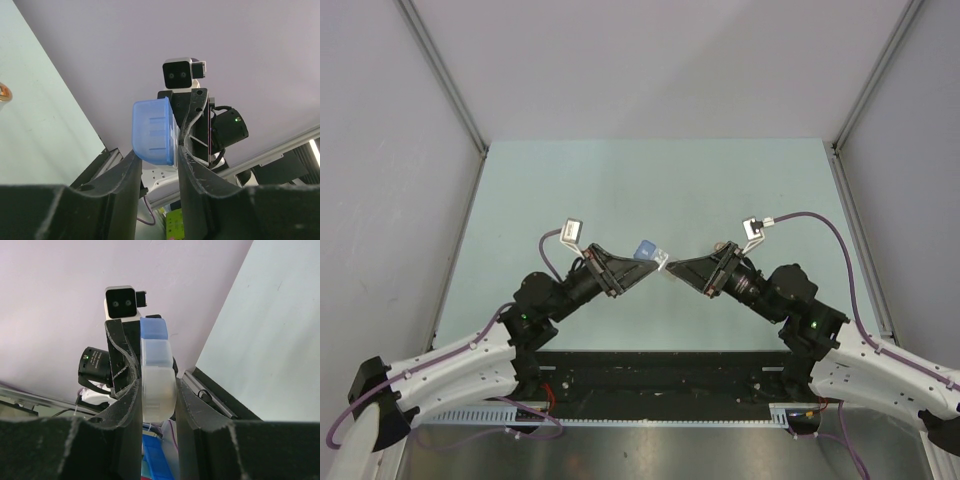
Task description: Sort the pills into containers
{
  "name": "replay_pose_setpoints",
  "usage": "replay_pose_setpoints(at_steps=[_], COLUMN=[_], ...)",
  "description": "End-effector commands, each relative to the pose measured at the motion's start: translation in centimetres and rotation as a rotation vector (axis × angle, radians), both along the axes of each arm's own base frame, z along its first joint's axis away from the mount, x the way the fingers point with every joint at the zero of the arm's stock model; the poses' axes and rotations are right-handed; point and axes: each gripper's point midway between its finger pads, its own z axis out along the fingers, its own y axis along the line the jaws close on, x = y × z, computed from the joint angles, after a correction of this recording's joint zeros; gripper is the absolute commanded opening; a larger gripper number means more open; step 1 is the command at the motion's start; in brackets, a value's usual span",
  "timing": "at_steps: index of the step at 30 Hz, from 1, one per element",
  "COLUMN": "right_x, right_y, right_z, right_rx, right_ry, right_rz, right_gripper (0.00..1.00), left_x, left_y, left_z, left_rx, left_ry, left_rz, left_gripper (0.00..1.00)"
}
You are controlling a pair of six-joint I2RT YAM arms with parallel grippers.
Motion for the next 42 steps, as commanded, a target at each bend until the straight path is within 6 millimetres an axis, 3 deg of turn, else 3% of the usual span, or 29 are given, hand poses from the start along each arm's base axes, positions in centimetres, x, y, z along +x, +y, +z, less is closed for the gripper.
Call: replay_pose_setpoints(at_steps=[1,6,11,15,17,18,21,25,33,39,40,42], right_x=[-0.1,-0.1,-0.1,-0.1,-0.1,-0.1,-0.1,0.0,0.5,1.5,1.5,1.7], right_y=[-0.1,0.0,0.1,0.1,0.0,-0.1,-0.3,-0.8,-2.0,-3.8,-4.1,-4.5], right_z=[2.0,1.9,2.0,2.1,2.1,2.1,2.3,2.3,1.8,-0.6,-2.0,-2.7], right_rx=[0.060,0.058,0.060,0.062,0.061,0.062,0.064,0.059,0.028,-0.071,-0.122,-0.155], right_ry=[-0.034,-0.033,-0.033,-0.036,-0.037,-0.039,-0.046,-0.047,-0.047,-0.018,0.009,0.010], right_rz=[0.001,0.003,0.006,0.006,0.003,0.001,-0.004,-0.020,-0.061,-0.123,-0.128,-0.140], right_gripper=[0.00,0.00,0.00,0.00,0.00,0.00,0.00,0.00,0.00,0.00,0.00,0.00], left_x=[-0.6,-0.6,-0.7,-0.8,-0.8,-0.8,-0.9,-1.0,-1.2,-1.9,-1.8,-1.9], left_y=[0.1,0.1,-0.1,-0.2,-0.2,-0.2,0.0,0.3,1.1,2.0,2.0,2.1], left_z=[3.5,3.6,3.5,3.5,3.5,3.4,3.5,3.3,2.5,0.1,-0.6,-1.6], left_rx=[-0.073,-0.075,-0.073,-0.070,-0.072,-0.071,-0.074,-0.076,-0.066,-0.022,-0.006,0.032], left_ry=[-0.064,-0.065,-0.065,-0.063,-0.063,-0.065,-0.068,-0.075,-0.094,-0.111,-0.104,-0.091], left_rz=[-0.016,-0.018,-0.025,-0.032,-0.032,-0.033,-0.031,-0.023,-0.005,0.001,0.004,0.004], left_gripper=[0.34,0.23,0.00,0.02,0.25,0.47,0.75,0.84,0.87,0.99,1.00,1.00])
